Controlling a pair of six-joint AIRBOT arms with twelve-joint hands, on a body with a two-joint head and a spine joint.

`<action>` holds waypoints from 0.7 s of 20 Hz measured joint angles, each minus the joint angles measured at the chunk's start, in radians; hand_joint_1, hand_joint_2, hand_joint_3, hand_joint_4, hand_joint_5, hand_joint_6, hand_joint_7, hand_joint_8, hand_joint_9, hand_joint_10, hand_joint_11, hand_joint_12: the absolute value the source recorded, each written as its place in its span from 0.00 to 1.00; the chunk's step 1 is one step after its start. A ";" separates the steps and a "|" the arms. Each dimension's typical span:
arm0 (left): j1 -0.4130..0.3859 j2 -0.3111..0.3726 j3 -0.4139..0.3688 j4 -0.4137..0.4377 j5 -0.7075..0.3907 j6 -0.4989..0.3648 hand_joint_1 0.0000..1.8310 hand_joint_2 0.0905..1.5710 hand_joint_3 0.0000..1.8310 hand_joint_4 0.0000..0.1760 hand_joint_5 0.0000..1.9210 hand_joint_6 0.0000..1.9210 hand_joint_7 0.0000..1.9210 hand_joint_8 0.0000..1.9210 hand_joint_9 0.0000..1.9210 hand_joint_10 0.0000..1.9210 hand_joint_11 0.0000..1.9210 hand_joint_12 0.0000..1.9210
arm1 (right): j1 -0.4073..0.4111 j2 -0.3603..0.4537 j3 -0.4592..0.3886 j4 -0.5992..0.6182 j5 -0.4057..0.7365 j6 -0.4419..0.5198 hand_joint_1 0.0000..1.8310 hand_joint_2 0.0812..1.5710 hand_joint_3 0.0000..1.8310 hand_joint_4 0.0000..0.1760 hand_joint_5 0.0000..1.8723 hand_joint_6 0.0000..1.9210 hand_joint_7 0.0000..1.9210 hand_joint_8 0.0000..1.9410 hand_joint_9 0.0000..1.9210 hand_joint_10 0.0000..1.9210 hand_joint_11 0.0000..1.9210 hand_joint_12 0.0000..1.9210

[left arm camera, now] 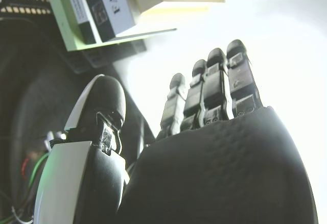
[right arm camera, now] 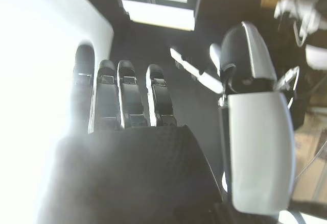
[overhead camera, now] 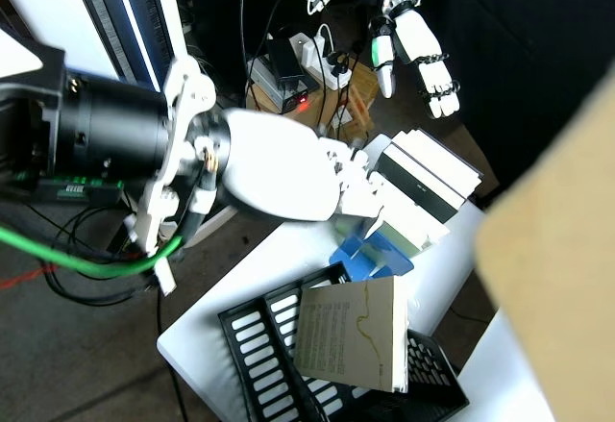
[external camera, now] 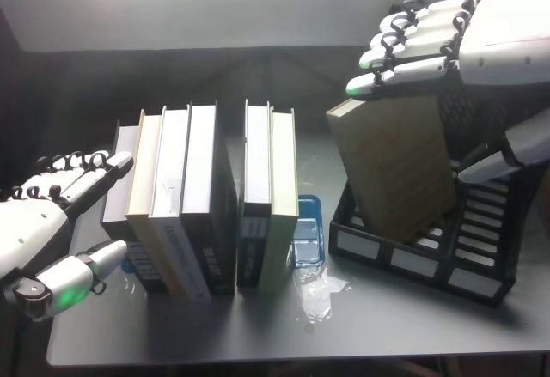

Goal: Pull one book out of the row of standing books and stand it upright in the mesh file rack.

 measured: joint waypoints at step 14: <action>-0.061 0.034 -0.007 0.122 -0.010 -0.006 0.24 0.91 0.00 0.47 0.00 0.00 0.00 0.00 0.00 0.00 0.00 0.00 | -0.203 0.067 -0.042 0.846 -0.054 -0.672 0.24 0.66 0.00 0.21 0.00 0.00 0.00 0.00 0.00 0.00 0.00 0.00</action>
